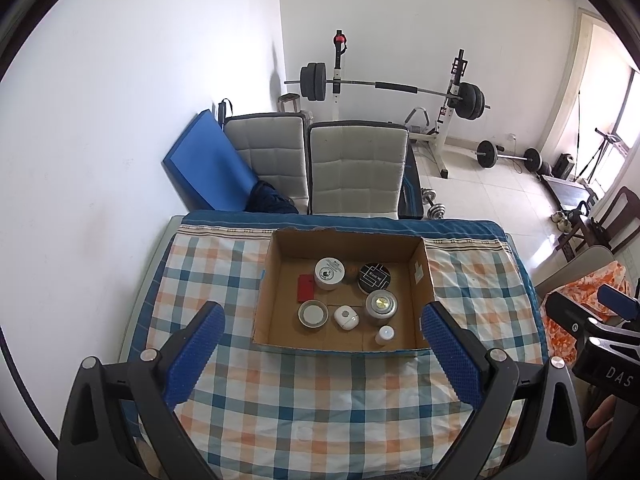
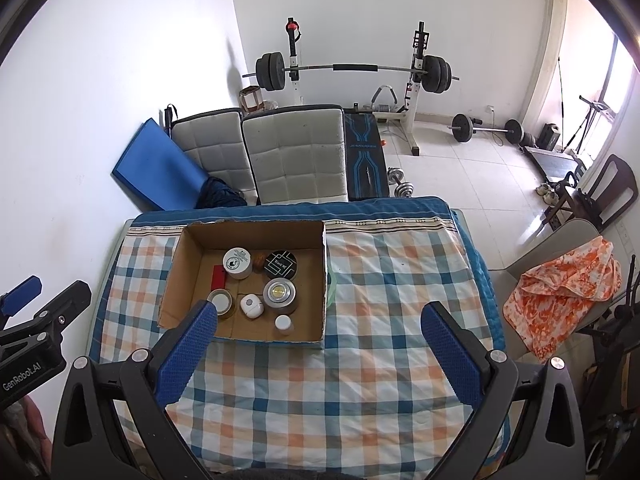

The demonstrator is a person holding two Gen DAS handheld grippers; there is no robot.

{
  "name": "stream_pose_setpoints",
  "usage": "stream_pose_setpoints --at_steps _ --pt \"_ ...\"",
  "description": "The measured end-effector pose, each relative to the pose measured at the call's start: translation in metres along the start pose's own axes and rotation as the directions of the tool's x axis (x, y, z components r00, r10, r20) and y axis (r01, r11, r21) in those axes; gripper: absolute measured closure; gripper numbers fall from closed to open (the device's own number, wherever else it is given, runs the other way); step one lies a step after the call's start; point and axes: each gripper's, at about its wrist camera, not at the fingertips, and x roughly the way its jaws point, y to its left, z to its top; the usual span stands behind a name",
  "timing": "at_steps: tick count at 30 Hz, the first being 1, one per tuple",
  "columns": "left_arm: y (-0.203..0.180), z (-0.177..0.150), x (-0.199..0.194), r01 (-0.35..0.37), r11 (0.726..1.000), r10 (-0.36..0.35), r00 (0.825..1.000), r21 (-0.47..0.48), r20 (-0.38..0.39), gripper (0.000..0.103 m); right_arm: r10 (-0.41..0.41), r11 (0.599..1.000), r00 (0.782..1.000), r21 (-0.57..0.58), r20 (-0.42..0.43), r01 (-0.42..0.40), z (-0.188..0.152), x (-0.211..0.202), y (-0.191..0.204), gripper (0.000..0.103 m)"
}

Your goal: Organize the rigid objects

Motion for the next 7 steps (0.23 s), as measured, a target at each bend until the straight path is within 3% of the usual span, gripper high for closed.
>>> stream_pose_setpoints --at_steps 7 --pt "0.0003 -0.0007 -0.0003 -0.004 1.000 0.004 1.000 -0.003 0.004 0.002 0.000 1.000 1.000 0.001 -0.001 0.000 0.0000 0.0000 -0.0004 0.000"
